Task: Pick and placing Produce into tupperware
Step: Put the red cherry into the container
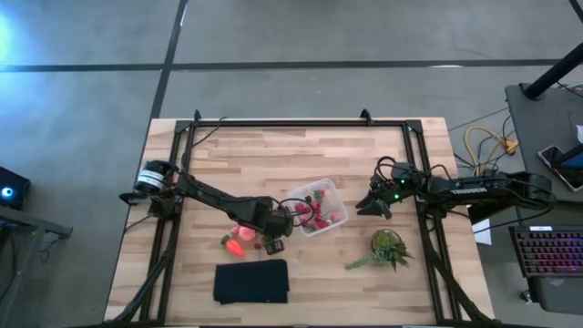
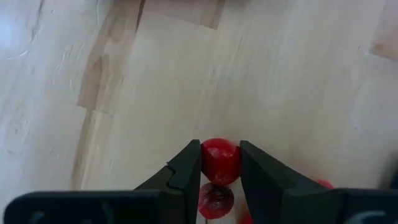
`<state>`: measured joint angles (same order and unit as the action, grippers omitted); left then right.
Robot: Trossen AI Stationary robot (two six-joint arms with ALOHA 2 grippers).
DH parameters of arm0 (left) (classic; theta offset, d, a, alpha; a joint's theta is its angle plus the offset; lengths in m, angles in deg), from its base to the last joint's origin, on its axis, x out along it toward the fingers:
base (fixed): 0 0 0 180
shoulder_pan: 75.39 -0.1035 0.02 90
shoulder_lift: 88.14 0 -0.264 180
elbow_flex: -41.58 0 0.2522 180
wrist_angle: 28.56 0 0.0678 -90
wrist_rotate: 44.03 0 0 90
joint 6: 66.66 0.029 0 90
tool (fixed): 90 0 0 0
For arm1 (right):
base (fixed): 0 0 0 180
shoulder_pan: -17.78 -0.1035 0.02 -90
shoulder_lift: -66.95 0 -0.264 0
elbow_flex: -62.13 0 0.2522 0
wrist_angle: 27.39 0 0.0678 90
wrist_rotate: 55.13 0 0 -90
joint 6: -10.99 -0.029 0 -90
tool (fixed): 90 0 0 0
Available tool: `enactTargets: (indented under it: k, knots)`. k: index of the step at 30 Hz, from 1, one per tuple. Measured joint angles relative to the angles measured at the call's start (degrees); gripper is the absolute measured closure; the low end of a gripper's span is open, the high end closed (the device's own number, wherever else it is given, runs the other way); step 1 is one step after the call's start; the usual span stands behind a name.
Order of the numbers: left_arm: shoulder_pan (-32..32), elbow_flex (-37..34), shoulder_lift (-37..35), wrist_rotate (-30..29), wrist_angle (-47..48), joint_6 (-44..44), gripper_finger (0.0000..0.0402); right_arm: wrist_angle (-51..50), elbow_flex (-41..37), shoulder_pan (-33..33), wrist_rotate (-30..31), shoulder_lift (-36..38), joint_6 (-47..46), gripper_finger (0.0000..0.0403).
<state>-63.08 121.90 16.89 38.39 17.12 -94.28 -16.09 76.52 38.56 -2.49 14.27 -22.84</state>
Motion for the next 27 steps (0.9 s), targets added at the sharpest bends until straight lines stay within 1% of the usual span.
enactTargets:
  k: [4, 7, 9, 10, 12, 14, 16, 18, 21, 24, 27]
  knots:
    - [-0.3, 3.7, -3.0, -0.9, 3.3, 2.9, 0.0323, 0.0, 0.0, 0.0, 0.0, 0.0, -0.4, 0.0184]
    - [-0.6, 6.4, -6.2, -6.2, 4.8, 6.4, 0.0324, 0.0, 0.0, 0.0, 0.0, 0.0, -0.6, 0.0184]
    - [-1.1, 7.5, -8.0, -9.8, 2.7, 9.6, 0.0324, -0.1, 0.0, 0.0, 0.0, 0.0, -0.6, 0.0184]
    - [-1.7, 7.6, -8.8, -10.5, 0.8, 11.4, 0.0324, -0.2, 0.0, 0.0, 0.0, 0.0, -0.6, 0.0184]
    - [-3.3, 7.4, -9.4, -9.4, -4.8, 14.3, 0.0324, -0.4, 0.0, 0.0, 0.0, 0.0, -0.6, 0.0184]
    - [-5.6, 7.1, -8.8, -5.7, -9.1, 14.4, 0.0319, -0.3, 0.0, 0.0, 0.0, 0.0, -0.6, 0.0184]
    - [-7.5, 7.1, -7.0, -4.0, -13.2, 12.5, 0.0306, -0.4, 0.0, 0.0, 0.0, 0.0, -0.7, 0.0184]
    - [-9.0, 7.1, -5.4, -3.9, -15.0, 10.1, 0.0284, -0.5, 0.0, 0.0, 0.0, 0.0, -1.2, 0.0184]
    - [-10.2, 7.9, -4.0, -3.8, -18.4, 9.5, 0.0247, -1.1, 0.0, 0.0, -0.1, 0.0, -2.1, 0.0184]
    - [-10.4, 8.7, -3.8, -3.5, -18.9, 9.5, 0.0212, -1.4, 0.0, 0.0, -0.5, -0.1, -2.2, 0.0184]
    - [-10.2, 9.1, -4.6, -2.6, -17.2, 8.5, 0.0188, -1.7, 0.0, 0.0, -1.6, 0.0, -2.2, 0.0184]
